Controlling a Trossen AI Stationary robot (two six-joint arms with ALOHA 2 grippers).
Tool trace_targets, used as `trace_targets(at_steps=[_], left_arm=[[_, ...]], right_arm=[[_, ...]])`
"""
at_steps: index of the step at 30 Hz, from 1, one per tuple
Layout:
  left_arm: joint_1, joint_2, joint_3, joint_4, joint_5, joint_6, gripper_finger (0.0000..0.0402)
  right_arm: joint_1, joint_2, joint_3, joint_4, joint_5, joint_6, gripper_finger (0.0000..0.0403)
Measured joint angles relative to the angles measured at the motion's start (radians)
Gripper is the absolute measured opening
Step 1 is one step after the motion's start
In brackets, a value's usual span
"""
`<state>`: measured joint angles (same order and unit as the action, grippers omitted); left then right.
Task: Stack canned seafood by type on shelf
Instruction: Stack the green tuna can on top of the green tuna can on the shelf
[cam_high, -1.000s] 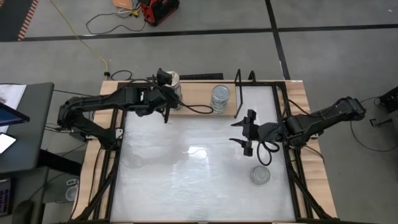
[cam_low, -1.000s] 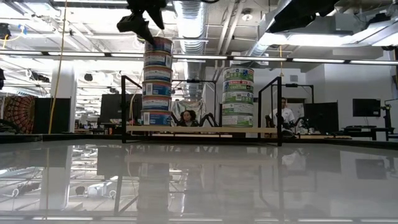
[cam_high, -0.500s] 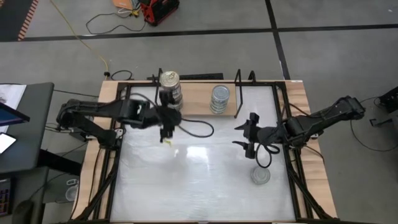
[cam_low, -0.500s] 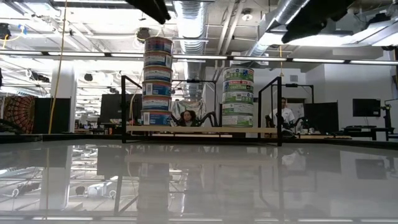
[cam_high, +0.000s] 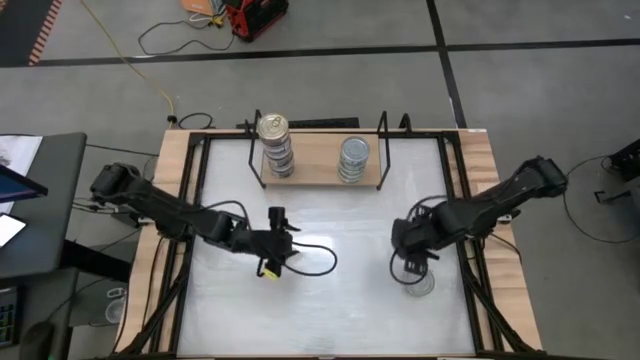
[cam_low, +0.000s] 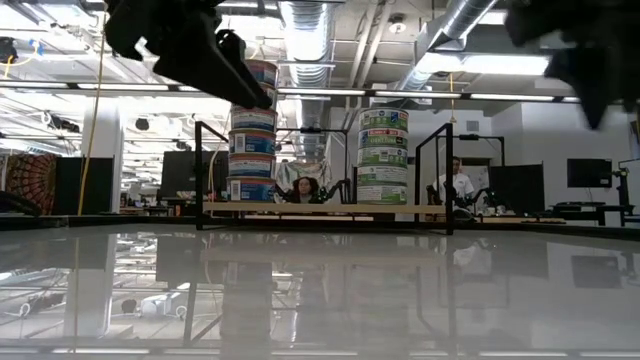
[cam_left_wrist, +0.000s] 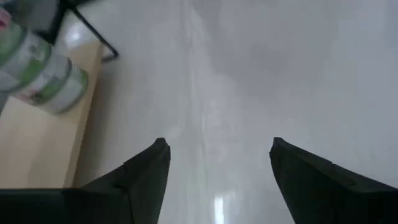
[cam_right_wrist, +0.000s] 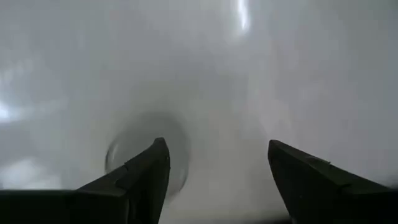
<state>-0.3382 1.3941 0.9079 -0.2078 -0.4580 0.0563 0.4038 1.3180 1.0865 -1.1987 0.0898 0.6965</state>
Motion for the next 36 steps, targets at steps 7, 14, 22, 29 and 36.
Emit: trace_targets(at_steps=[7, 14, 22, 29, 36], left_arm=[[-0.037, 0.000, -0.033, 0.099, -0.070, -0.028, 0.0252], [-0.101, 0.000, -0.033, 0.102, -0.111, -0.072, 0.0245], [-0.152, 0.000, -0.033, 0.151, -0.236, -0.082, 0.0235], [-0.183, 0.000, -0.080, 0.339, -0.228, 0.045, 0.0233], [-0.185, -0.001, -0.080, 0.403, -0.301, 0.123, 0.0233]], right_arm=[[0.032, 0.168, -0.012, -0.046, -0.222, 0.009, 0.0292], [0.034, 0.234, -0.037, -0.043, -0.242, 0.050, 0.0292], [0.002, 0.363, -0.045, 0.036, -0.241, -0.022, 0.0292], [-0.063, 0.424, -0.023, 0.106, -0.144, -0.105, 0.0292], [-0.139, 0.373, 0.035, 0.241, 0.113, -0.140, 0.0292]])
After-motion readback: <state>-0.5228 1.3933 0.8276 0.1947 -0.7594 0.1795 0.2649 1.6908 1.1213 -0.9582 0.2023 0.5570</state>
